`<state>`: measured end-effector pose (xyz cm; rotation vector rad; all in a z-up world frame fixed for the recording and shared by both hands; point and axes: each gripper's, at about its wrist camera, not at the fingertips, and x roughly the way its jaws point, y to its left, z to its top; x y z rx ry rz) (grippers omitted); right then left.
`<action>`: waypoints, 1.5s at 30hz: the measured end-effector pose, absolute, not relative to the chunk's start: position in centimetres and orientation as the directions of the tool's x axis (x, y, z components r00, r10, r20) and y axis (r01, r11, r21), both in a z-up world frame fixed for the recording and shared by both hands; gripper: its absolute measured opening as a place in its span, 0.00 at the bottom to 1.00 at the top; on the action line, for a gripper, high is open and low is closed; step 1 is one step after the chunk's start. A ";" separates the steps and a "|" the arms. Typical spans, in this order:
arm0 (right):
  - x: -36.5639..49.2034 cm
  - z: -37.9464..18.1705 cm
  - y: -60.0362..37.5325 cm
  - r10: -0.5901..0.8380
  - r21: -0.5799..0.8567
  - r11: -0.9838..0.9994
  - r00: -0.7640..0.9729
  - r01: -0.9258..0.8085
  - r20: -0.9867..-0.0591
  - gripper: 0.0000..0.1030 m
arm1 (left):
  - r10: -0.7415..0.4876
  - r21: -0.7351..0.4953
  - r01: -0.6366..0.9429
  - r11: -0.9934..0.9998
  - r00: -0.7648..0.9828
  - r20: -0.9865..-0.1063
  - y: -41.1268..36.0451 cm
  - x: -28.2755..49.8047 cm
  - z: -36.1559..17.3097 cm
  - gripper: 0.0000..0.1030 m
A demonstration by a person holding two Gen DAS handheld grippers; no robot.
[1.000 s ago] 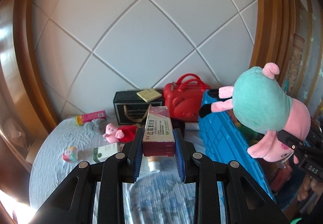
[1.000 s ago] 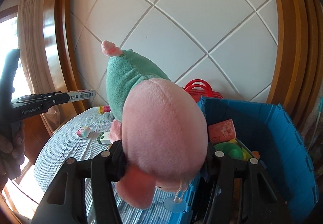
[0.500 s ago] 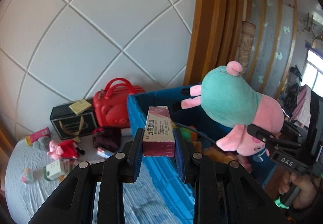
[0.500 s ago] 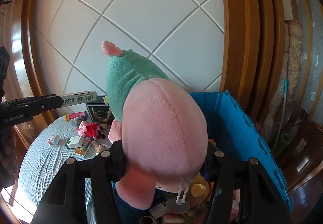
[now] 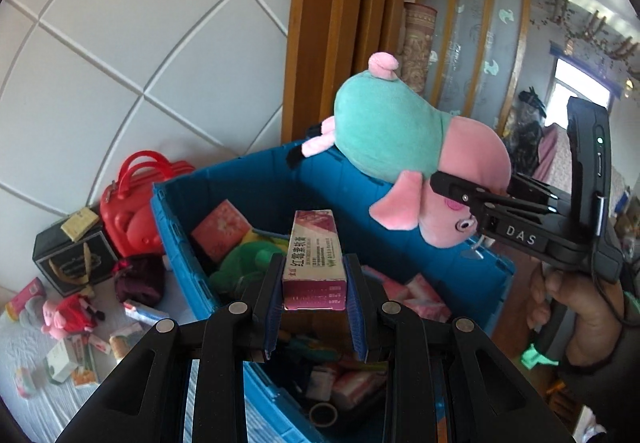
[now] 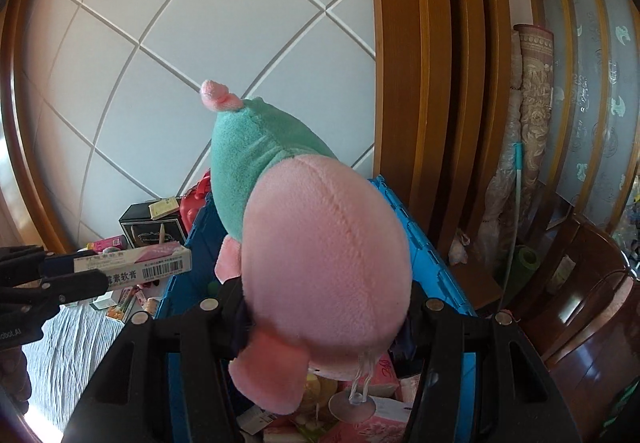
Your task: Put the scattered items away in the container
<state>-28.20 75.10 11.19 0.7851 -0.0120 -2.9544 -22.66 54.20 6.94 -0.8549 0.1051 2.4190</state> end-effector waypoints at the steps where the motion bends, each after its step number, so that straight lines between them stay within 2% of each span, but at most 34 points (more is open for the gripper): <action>1: -28.5 11.2 75.3 -0.082 0.027 -0.997 -0.866 0.078 -0.494 0.53 | 0.487 -0.106 -0.541 -0.834 -0.633 -0.601 54.5 -22.6 6.7 0.27; 22: -36.5 10.8 75.4 -0.112 0.010 -0.992 -0.850 0.124 -0.514 0.54 | 0.493 -0.123 -0.556 -0.822 -0.587 -0.642 57.2 -22.6 4.1 0.27; 23: -36.9 10.8 75.4 -0.104 0.003 -0.993 -0.854 0.119 -0.510 0.56 | 0.492 -0.120 -0.557 -0.822 -0.588 -0.642 57.2 -22.5 4.2 0.27; 25: -38.2 11.0 75.5 -0.089 -0.016 -0.993 -0.854 0.113 -0.513 0.69 | 0.489 -0.121 -0.555 -0.823 -0.585 -0.648 57.3 -22.7 4.1 0.28; 27: -39.3 11.1 75.8 -0.076 -0.011 -0.995 -0.849 0.096 -0.523 0.91 | 0.502 -0.145 -0.562 -0.814 -0.556 -0.662 57.3 -22.9 3.7 0.51; 28: -39.4 11.3 76.0 -0.074 -0.002 -0.996 -0.853 0.087 -0.517 0.96 | 0.505 -0.159 -0.552 -0.819 -0.561 -0.656 57.0 -22.8 3.6 0.74; 29: -39.3 11.5 76.0 -0.070 -0.001 -0.997 -0.858 0.083 -0.509 0.99 | 0.513 -0.173 -0.546 -0.820 -0.565 -0.646 56.7 -22.7 3.6 0.81; 45: -35.8 11.2 71.1 -0.146 0.011 -0.986 -0.839 0.166 -0.524 0.99 | 0.391 -0.185 -0.369 -0.911 -0.628 -0.673 48.7 -23.6 1.8 0.82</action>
